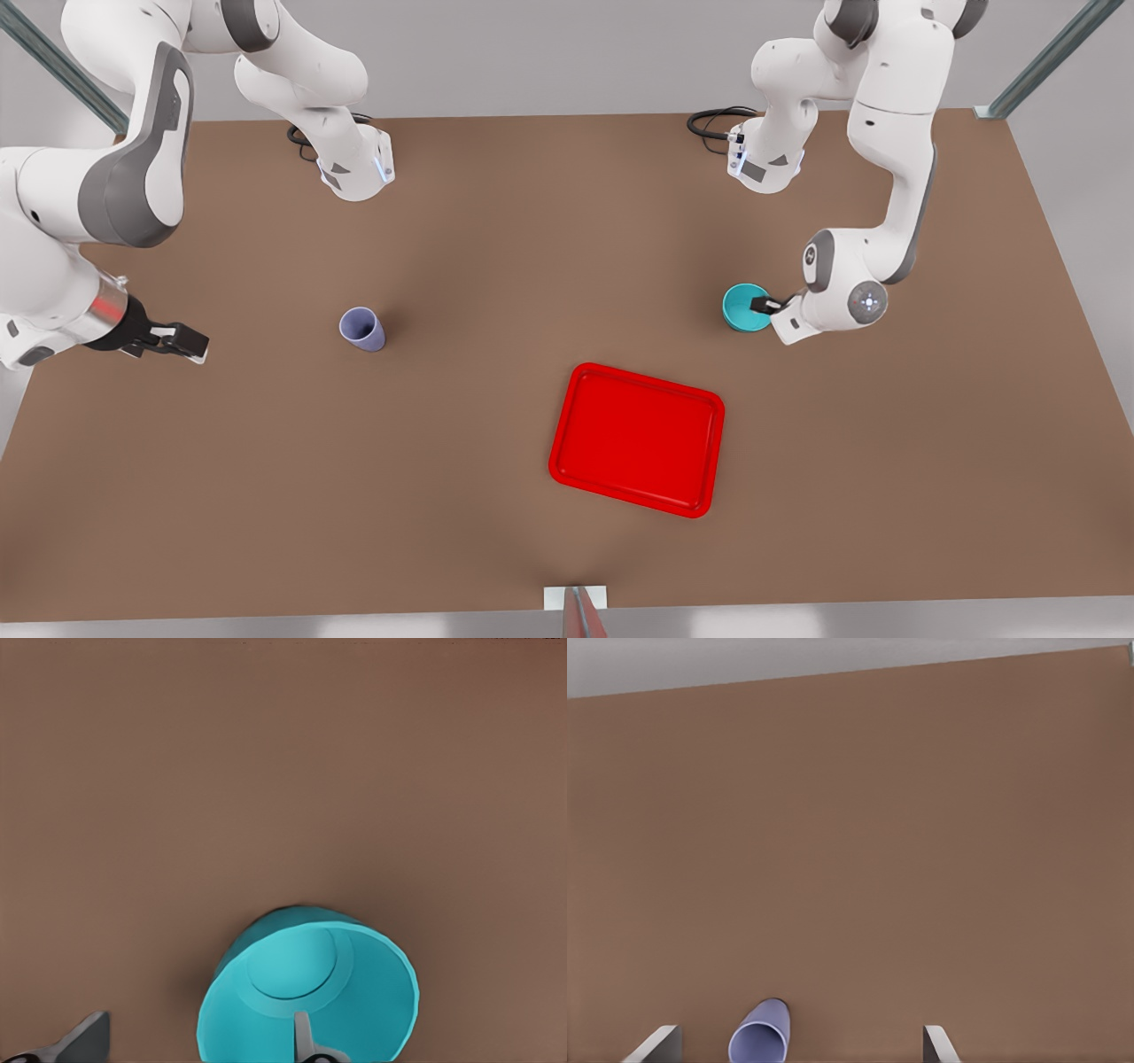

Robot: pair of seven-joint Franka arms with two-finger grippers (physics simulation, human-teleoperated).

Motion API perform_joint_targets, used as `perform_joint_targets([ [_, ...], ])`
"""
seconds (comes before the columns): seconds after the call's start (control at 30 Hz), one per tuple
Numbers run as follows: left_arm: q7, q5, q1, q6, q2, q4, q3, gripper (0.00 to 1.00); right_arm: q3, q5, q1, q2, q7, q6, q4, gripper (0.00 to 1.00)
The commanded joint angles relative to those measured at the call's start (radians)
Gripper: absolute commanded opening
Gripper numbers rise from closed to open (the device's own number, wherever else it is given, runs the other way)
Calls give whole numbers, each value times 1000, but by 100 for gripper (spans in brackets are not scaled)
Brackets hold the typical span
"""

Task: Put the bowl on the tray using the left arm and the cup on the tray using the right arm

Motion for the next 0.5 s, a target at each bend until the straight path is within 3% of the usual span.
perform_joint_targets([
  [0.0, 0, -2, 1, 5, 1, 0, 0, 100, 0, 0, 0, 0, 0, 0, 0, 100],
  [0.23, -2, -22, -11, 46, 40, 0, -11, 100, 0, 2, -3, 3, 0, 2, 0, 100],
  [0.3, -3, -30, -11, 45, 41, 0, -11, 58, 0, 2, -3, 3, 0, 2, 0, 100],
  [0.33, -2, -30, -11, 43, 41, 0, -11, 45, 0, 2, -3, 3, 0, 2, 0, 100],
  [0.47, -3, -31, -11, 43, 50, 3, -11, 26, 0, 2, -3, 1, 0, 3, 0, 100],
])
